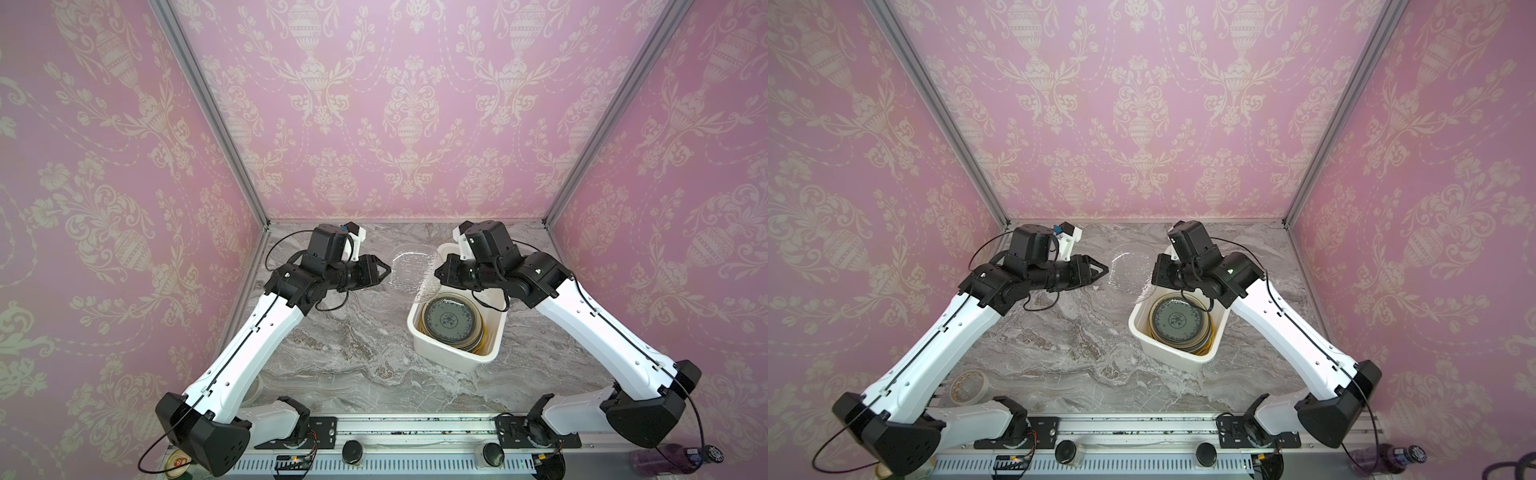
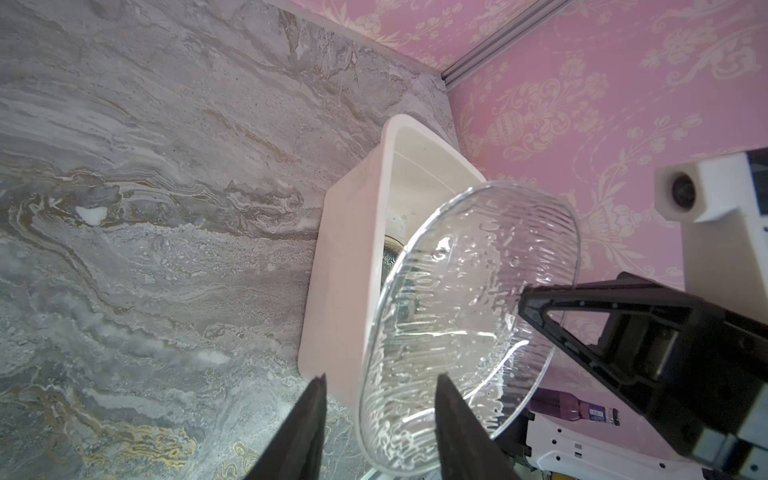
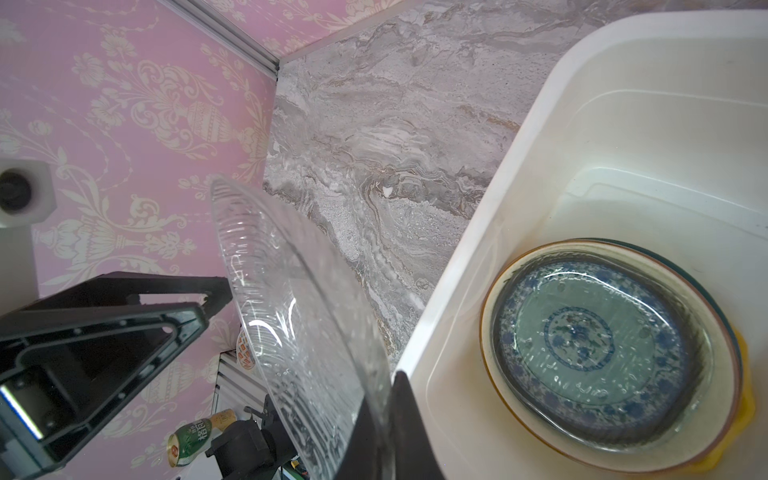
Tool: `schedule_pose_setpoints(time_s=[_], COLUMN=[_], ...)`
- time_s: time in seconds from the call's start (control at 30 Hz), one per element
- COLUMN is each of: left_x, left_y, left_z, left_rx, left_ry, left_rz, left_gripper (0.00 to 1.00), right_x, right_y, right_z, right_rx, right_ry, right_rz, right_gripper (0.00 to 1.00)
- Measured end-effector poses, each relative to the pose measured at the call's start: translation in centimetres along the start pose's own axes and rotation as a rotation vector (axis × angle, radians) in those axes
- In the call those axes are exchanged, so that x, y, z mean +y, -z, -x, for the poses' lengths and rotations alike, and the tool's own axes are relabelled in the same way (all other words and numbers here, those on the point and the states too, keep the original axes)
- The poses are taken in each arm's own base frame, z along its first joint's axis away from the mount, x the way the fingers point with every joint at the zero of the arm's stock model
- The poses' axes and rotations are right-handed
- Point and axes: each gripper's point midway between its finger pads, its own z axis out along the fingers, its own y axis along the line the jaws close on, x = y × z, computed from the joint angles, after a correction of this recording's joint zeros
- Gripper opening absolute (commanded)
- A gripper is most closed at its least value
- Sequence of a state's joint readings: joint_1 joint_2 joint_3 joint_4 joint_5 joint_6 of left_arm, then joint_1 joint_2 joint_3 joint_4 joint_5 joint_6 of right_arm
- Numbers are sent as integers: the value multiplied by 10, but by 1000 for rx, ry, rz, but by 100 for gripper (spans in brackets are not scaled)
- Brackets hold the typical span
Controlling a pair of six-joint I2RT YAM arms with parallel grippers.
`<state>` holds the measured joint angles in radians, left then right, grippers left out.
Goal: Place the plates into the plastic bin on the countertop
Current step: Place the plate in the plastic bin.
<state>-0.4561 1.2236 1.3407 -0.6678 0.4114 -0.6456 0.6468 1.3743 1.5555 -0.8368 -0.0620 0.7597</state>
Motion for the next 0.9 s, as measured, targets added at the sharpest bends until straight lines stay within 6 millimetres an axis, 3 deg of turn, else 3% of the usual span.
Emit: schedule_pose_setpoints(time_s=[0.17,0.33,0.47,0.6,0.8,0.9], left_x=[-10,-23,-33,-45,-66,-71], left_y=[21,41,42,23,0,-4], left_z=[8,19,21,0,-60,-81], left_rx=[-136,-262,-283,-201,-39,9], left_ry=[-66,-204,-372,-585,-958,-1085], left_rz=[-63,-113,-126,-145,-217,-246], left_gripper=[76,80,82,84,89,90], right_x=[-26,-56,-86,-111,-133,-139], right_y=[15,36,45,47,35,23], right_z=[3,0,-11,-23,-38,-41], right_rx=[-24,-42,-15,31,117,159], right_ry=[-38,-74,-99,-110,-126,-126], right_rz=[-54,-120,-221,-320,-417,-450], right_gripper=[0,0,0,0,0,0])
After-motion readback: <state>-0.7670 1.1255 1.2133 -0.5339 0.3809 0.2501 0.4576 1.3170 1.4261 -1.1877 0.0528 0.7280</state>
